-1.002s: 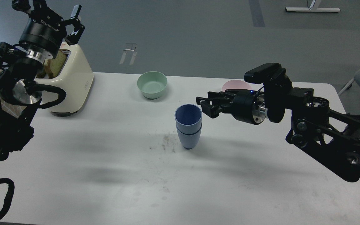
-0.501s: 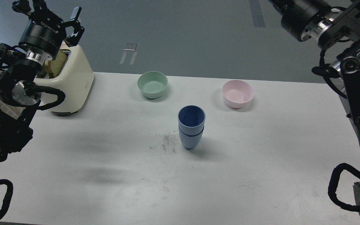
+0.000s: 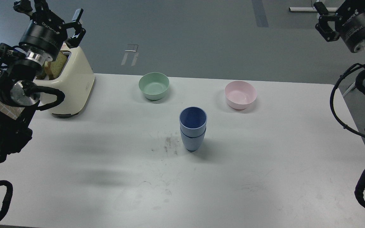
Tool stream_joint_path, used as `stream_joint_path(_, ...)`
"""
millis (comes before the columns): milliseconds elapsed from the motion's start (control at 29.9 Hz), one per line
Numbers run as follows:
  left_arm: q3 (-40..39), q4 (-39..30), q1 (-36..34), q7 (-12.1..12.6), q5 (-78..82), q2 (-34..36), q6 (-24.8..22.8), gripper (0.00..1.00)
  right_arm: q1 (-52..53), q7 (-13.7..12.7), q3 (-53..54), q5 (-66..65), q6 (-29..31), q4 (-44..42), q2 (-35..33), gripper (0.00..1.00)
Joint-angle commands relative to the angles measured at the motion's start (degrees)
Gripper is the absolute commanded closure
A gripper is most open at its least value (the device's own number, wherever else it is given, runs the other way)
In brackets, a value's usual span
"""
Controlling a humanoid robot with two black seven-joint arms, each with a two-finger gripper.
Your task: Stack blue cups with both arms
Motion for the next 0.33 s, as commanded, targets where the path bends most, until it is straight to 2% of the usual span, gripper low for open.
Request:
stream_joint_path(0,-0.54,-0.01,0.16,1.21,-0.61,0.54,-0.38,0.02,-1.15,0.01,2.96,9.03,-0.05,-0.21,0.50,0.00)
stream_joint_path(134,-1.59,-0.01,0.69,4.55,-0.97,1.78,-2.13,0.02,-1.50,0.01,2.87,13.08,0.12,-0.12,0.59,0.00)
stream_joint_path(301,-3.70,-0.01,0.78,4.12,-0.88,1.07,-2.23,0.02,-3.78,0.01,2.87,13.09,0.21,0.23,0.59,0.00)
